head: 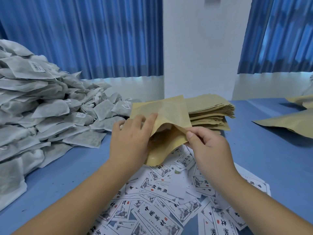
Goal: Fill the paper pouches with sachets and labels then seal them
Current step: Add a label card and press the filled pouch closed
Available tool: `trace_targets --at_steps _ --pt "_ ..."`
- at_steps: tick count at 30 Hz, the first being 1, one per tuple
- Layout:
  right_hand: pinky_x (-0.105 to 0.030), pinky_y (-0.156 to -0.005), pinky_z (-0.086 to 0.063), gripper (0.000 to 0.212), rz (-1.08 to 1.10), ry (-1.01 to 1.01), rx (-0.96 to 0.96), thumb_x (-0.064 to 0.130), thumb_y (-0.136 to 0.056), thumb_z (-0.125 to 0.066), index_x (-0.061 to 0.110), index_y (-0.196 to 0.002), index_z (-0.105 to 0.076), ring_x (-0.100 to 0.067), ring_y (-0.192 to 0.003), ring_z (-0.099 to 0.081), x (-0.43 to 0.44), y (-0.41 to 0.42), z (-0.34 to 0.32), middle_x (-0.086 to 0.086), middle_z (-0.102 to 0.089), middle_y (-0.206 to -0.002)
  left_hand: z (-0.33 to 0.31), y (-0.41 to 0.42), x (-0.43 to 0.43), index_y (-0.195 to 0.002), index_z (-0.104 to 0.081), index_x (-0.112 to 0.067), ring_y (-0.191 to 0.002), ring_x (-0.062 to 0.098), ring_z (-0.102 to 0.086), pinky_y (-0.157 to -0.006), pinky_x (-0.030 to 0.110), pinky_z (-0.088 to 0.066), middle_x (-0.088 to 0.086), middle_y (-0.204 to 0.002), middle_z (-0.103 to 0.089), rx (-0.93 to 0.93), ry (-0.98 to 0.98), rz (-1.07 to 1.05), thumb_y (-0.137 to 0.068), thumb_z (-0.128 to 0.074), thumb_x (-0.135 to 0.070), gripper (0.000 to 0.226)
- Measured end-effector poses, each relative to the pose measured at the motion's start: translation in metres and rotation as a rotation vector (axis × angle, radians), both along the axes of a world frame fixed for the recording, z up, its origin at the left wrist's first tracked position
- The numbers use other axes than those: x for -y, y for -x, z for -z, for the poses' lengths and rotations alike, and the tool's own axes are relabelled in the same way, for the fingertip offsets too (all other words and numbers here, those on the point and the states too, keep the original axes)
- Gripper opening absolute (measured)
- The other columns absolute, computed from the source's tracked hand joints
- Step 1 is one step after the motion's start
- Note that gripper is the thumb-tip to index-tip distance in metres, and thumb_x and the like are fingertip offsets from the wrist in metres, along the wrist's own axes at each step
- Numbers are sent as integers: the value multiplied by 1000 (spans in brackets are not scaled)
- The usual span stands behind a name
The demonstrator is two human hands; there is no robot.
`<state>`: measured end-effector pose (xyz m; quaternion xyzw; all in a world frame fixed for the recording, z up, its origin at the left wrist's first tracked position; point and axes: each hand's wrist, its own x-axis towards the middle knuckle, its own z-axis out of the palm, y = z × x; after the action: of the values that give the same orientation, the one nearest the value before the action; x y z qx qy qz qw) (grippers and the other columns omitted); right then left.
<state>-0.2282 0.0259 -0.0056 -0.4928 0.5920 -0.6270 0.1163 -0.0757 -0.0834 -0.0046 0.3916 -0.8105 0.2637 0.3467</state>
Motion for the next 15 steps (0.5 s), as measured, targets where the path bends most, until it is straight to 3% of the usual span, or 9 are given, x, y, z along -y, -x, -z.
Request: trace_targets --at_steps 3,5,8,10,11,13,15 --pt "-7 -83 -42 25 -31 40 -199 9 -93 -56 25 -103 -72 8 -97 -57 -2 1 2 22 -66 -95 1 -6 7 -107 -67 -12 -66 28 -62 -61 38 -42 5 -83 -63 -3 79 49 -55 -79 0 56" --pt "-3 -87 -36 38 -102 17 -405 0 -87 -58 22 -117 -66 6 -106 -52 -4 5 4 21 -58 -111 0 -11 10 -96 -69 -8 -54 28 -57 -52 36 -40 7 -71 -60 8 87 94 -52 -77 7 47" --pt "-13 -77 -40 65 -72 -57 -872 -8 -78 -60 24 -134 -50 -4 -98 -45 -1 14 12 11 -45 -116 -2 -17 9 -88 -72 -7 -40 25 -45 -44 27 -26 7 -59 -53 48 79 144 -44 -77 11 48" --pt "-23 -66 -41 72 29 -103 -991 -9 -72 -64 23 -135 -48 -13 -88 -42 3 16 12 6 -44 -105 0 -19 6 -89 -73 -8 -41 25 -45 -44 26 -23 8 -59 -52 83 49 168 -42 -76 12 50" --pt "-28 -62 -42 71 76 -100 -1021 -11 -64 -66 20 -127 -56 -17 -84 -44 4 16 10 3 -48 -97 1 -19 4 -89 -73 -9 -43 26 -46 -43 26 -24 8 -61 -52 108 19 173 -42 -75 12 51" --pt "-31 -57 -41 52 173 -50 -1179 -11 -45 -71 14 -91 -72 -25 -72 -50 7 15 7 -1 -53 -77 2 -20 1 -88 -73 -11 -49 26 -48 -44 26 -25 7 -65 -53 169 -9 177 -42 -75 11 52" --pt "-33 -57 -43 34 207 -56 -1324 -7 -38 -72 15 -64 -69 -26 -67 -52 7 16 7 0 -53 -67 2 -22 -2 -85 -74 -15 -54 25 -51 -46 26 -26 5 -68 -56 239 -25 205 -41 -78 8 50"
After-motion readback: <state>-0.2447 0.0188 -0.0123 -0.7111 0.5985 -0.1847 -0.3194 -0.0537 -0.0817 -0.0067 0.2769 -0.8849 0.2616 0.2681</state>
